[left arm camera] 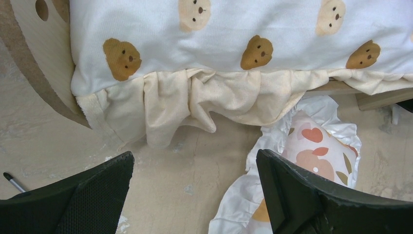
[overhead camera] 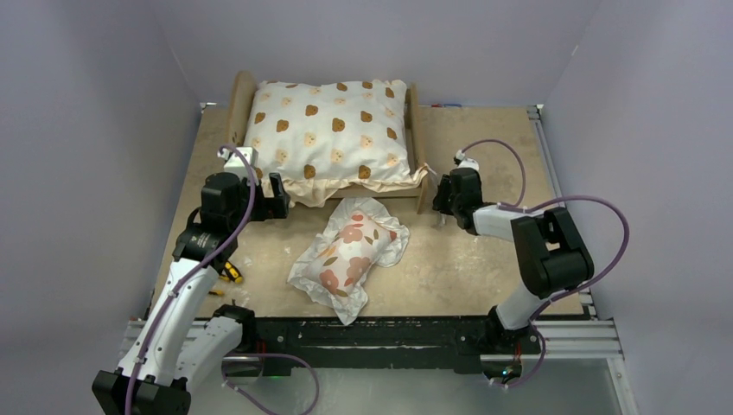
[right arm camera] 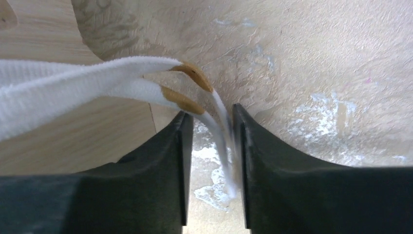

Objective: Set up the pet bed

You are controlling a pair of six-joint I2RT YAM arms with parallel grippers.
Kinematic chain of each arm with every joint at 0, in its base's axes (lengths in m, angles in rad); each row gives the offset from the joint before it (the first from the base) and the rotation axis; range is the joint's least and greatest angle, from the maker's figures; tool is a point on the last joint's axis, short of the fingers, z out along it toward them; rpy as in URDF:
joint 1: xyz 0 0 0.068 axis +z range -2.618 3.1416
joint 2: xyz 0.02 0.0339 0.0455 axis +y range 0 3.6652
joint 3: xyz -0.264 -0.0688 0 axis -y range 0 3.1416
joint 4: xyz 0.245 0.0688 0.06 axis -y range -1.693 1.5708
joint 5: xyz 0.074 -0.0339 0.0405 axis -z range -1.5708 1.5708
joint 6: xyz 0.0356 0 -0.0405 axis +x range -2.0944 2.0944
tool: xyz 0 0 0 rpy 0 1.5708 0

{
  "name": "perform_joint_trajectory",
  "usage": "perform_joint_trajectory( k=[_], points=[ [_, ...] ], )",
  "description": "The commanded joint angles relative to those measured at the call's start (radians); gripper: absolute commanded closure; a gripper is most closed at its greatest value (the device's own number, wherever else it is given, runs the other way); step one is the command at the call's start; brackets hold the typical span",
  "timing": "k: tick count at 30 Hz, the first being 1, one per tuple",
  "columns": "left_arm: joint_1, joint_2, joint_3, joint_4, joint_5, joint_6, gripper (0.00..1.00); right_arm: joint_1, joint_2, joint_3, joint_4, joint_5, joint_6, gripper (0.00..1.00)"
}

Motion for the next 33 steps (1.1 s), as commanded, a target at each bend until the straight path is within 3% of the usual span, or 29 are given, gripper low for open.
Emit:
perform_joint_trajectory(
  k=[1, 4, 5, 12, 17, 26, 33],
  points=[
    [-0.001, -0.013, -0.004, 0.038, 0.016, 0.02, 0.04, -0.001, -0.041, 0.024, 0.016, 0.023, 0.006, 0.72],
    [-0.001, -0.012, -0.004, 0.038, 0.017, 0.019, 0.04, -0.001, -0.133, 0.036, -0.032, 0.01, 0.002, 0.97],
    [-0.001, -0.011, -0.004, 0.039, 0.017, 0.02, 0.04, -0.001, -0.175, 0.047, -0.056, 0.007, 0.001, 1.0],
    [-0.001, -0.007, -0.003, 0.039, 0.019, 0.02, 0.04, -0.001, -0.459, 0.168, -0.205, -0.079, -0.047, 1.0],
    [-0.001, -0.001, -0.005, 0.041, 0.026, 0.022, 0.04, 0.014, -0.566, 0.282, -0.3, -0.206, -0.095, 1.0],
    [-0.012, 0.064, 0.02, 0.043, 0.093, 0.018, 0.08, 0.054, -0.622, 0.478, -0.374, -0.427, -0.127, 1.0],
    [-0.093, 0.156, 0.106, -0.024, 0.065, -0.011, 0.09, 0.078, -0.621, 0.515, -0.384, -0.547, -0.121, 1.0]
  ],
)
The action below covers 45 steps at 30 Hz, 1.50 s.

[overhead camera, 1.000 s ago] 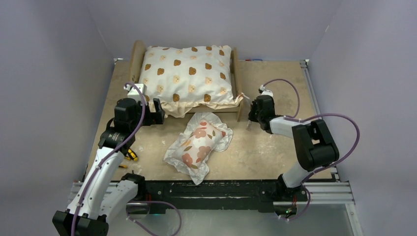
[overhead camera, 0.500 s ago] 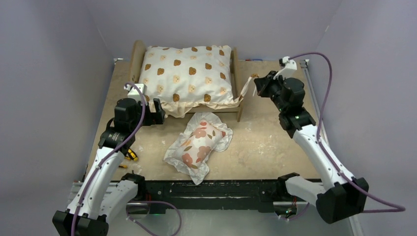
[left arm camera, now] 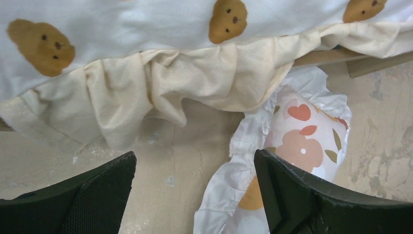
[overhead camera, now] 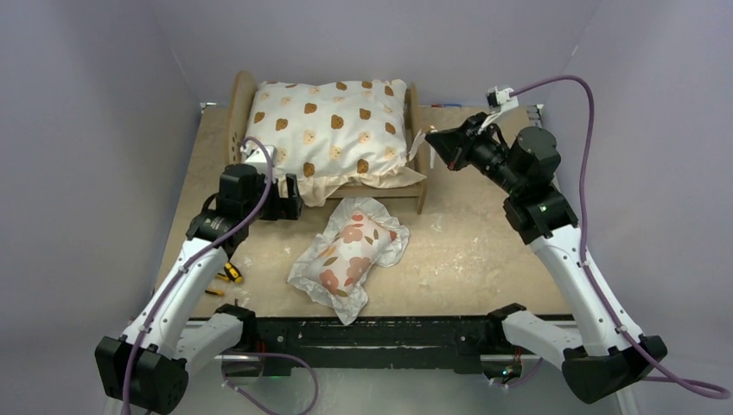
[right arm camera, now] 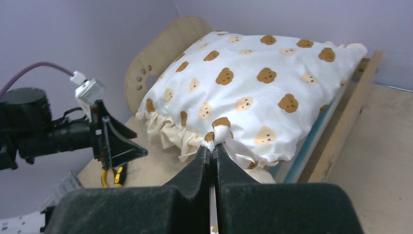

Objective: Set up the pet bed

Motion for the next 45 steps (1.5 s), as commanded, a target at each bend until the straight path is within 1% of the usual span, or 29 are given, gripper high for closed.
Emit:
perform_joint_trajectory(
  k=[1, 5, 6, 8, 9, 12, 15, 18, 20, 25, 31, 37, 42, 45],
  points=[
    [-0.083, 0.05, 0.099, -0.025, -0.029, -0.02, 0.11, 0.014, -0.007, 0.049, -0.013, -0.099, -0.019, 1.0],
    [-0.261, 0.122, 0.161, -0.048, -0.201, -0.071, 0.17, 0.016, 0.004, 0.035, -0.001, -0.098, -0.024, 1.0],
    [-0.31, 0.144, 0.175, -0.05, -0.274, -0.086, 0.2, 0.017, 0.007, 0.029, 0.003, -0.102, -0.022, 1.0],
    [-0.391, 0.195, 0.202, -0.059, -0.391, -0.113, 0.29, 0.016, 0.012, 0.014, 0.016, -0.11, -0.02, 1.0],
    [-0.432, 0.223, 0.212, -0.058, -0.424, -0.125, 0.32, 0.018, 0.015, 0.008, 0.021, -0.111, -0.018, 1.0],
    [-0.561, 0.336, 0.241, -0.043, -0.641, -0.134, 0.34, 0.018, 0.018, -0.001, 0.028, -0.112, -0.019, 1.0],
    [-0.627, 0.437, 0.262, -0.013, -0.792, -0.124, 0.37, 0.018, 0.016, -0.003, 0.023, -0.107, -0.026, 1.0],
    [-0.644, 0.518, 0.276, 0.021, -0.879, -0.093, 0.44, 0.018, 0.009, -0.01, 0.016, -0.098, -0.034, 1.0],
    [-0.648, 0.559, 0.278, 0.055, -0.929, -0.065, 0.5, 0.018, 0.003, -0.018, 0.012, -0.095, -0.037, 1.0],
    [-0.654, 0.624, 0.286, 0.132, -1.016, 0.001, 0.57, 0.018, -0.006, -0.025, -0.001, -0.088, -0.046, 1.0],
    [-0.662, 0.653, 0.283, 0.212, -1.005, 0.069, 0.59, 0.018, -0.01, -0.03, -0.013, -0.073, -0.053, 1.0],
    [-0.662, 0.715, 0.286, 0.257, -1.047, 0.108, 0.65, 0.018, -0.002, -0.034, -0.012, -0.073, -0.053, 1.0],
    [-0.661, 0.777, 0.291, 0.279, -1.114, 0.122, 0.72, 0.018, -0.005, -0.039, -0.014, -0.069, -0.053, 1.0],
    [-0.66, 0.794, 0.296, 0.277, -1.147, 0.121, 0.78, 0.018, -0.008, -0.039, -0.022, -0.059, -0.056, 1.0]
  ],
)
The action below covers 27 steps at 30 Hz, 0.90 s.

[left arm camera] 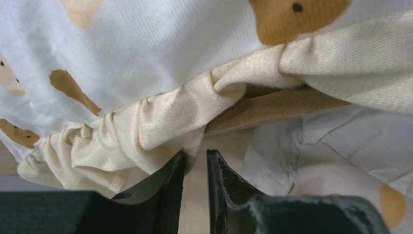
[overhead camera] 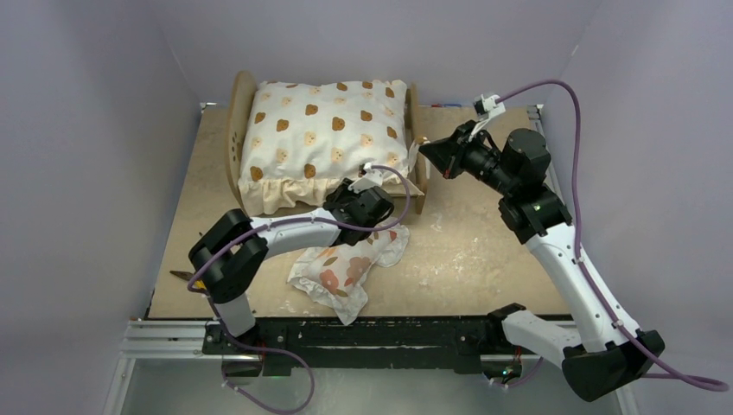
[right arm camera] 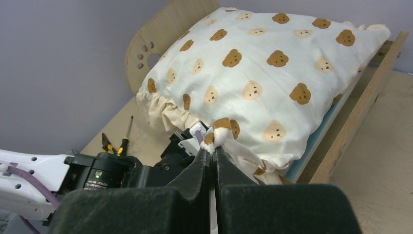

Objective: Set up the pet bed

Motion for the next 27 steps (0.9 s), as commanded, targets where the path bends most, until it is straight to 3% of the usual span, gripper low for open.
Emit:
perform_joint_trajectory(
  k=[1, 4, 9, 15, 27],
  points=[
    [-0.002, 0.009, 0.044, 0.036, -0.09, 0.015, 0.84, 0.005, -0.022, -0.006, 0.008, 0.031, -0.019, 1.0],
    [-0.002, -0.013, 0.042, 0.032, -0.107, 0.013, 1.0, 0.006, -0.027, -0.006, 0.002, 0.049, -0.021, 1.0],
    [-0.002, -0.05, 0.039, 0.047, -0.126, 0.038, 1.0, 0.004, -0.03, 0.002, 0.0, 0.055, -0.022, 1.0],
    [-0.002, -0.167, 0.043, -0.048, -0.081, -0.007, 1.0, 0.006, -0.051, 0.026, -0.033, 0.06, -0.02, 1.0],
    [0.073, -0.444, -0.028, -0.165, 0.056, -0.217, 1.0, 0.006, -0.128, 0.013, -0.068, 0.291, 0.02, 1.0]
  ],
)
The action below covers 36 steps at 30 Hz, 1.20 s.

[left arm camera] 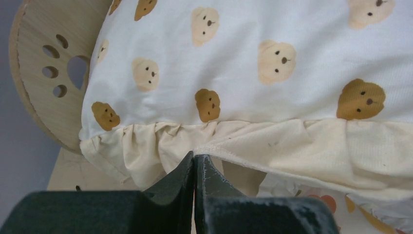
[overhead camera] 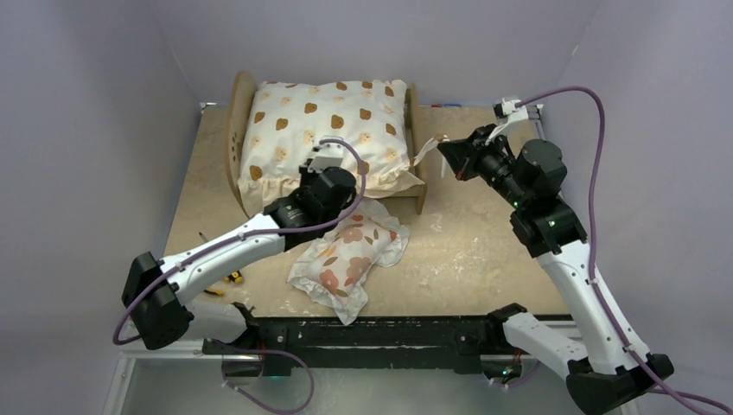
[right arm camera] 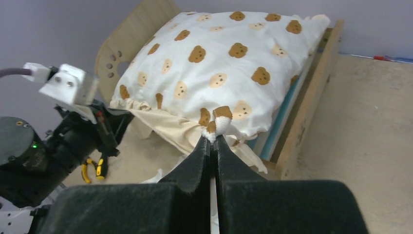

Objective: Set up the pet bed

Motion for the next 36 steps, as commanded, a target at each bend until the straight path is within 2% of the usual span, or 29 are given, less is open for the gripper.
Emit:
perform_joint_trajectory(
  k=[1, 5, 9, 15, 19, 21, 22, 23, 25, 27, 29, 32, 36],
  points=[
    [0.071, -0.081, -0.039, -0.066, 0.083, -0.139, 1.0, 0.006, -0.045, 0.01, -0.007, 0.152, 0.02, 1.0],
    [0.128, -0.17, -0.102, -0.045, 0.246, -0.196, 1.0, 0.006, -0.068, -0.021, -0.028, 0.247, 0.042, 1.0],
    [0.149, -0.201, -0.161, -0.035, 0.34, -0.228, 1.0, 0.005, -0.089, -0.052, -0.049, 0.321, 0.064, 1.0],
    [0.148, -0.188, -0.33, 0.068, 0.569, -0.301, 1.0, 0.006, -0.112, -0.159, -0.077, 0.339, 0.077, 0.96],
    [0.146, -0.18, -0.438, 0.115, 0.649, -0.342, 1.0, 0.005, -0.116, -0.222, -0.089, 0.3, 0.091, 0.88],
    [0.147, -0.217, -0.448, 0.086, 0.638, -0.35, 0.93, 0.005, -0.128, -0.241, -0.099, 0.292, 0.089, 0.76],
    [0.147, -0.242, -0.447, 0.062, 0.625, -0.353, 0.89, 0.005, -0.14, -0.248, -0.103, 0.291, 0.086, 0.66],
    [0.146, -0.275, -0.445, 0.043, 0.613, -0.354, 0.82, 0.005, -0.148, -0.251, -0.107, 0.291, 0.082, 0.54],
    [0.146, -0.343, -0.434, 0.008, 0.583, -0.36, 0.65, 0.005, -0.156, -0.242, -0.114, 0.285, 0.075, 0.38],
    [0.147, -0.399, -0.416, -0.018, 0.562, -0.368, 0.51, 0.005, -0.155, -0.221, -0.11, 0.291, 0.058, 0.26],
    [0.148, -0.438, -0.394, -0.04, 0.549, -0.372, 0.43, 0.005, -0.15, -0.214, -0.081, 0.266, 0.042, 0.21],
    [0.148, -0.464, -0.371, -0.061, 0.511, -0.378, 0.34, 0.005, -0.1, -0.214, -0.038, 0.245, 0.028, 0.2],
    [0.15, -0.475, -0.336, -0.119, 0.484, -0.391, 0.27, 0.006, 0.041, -0.22, 0.058, 0.158, 0.014, 0.29]
  ],
)
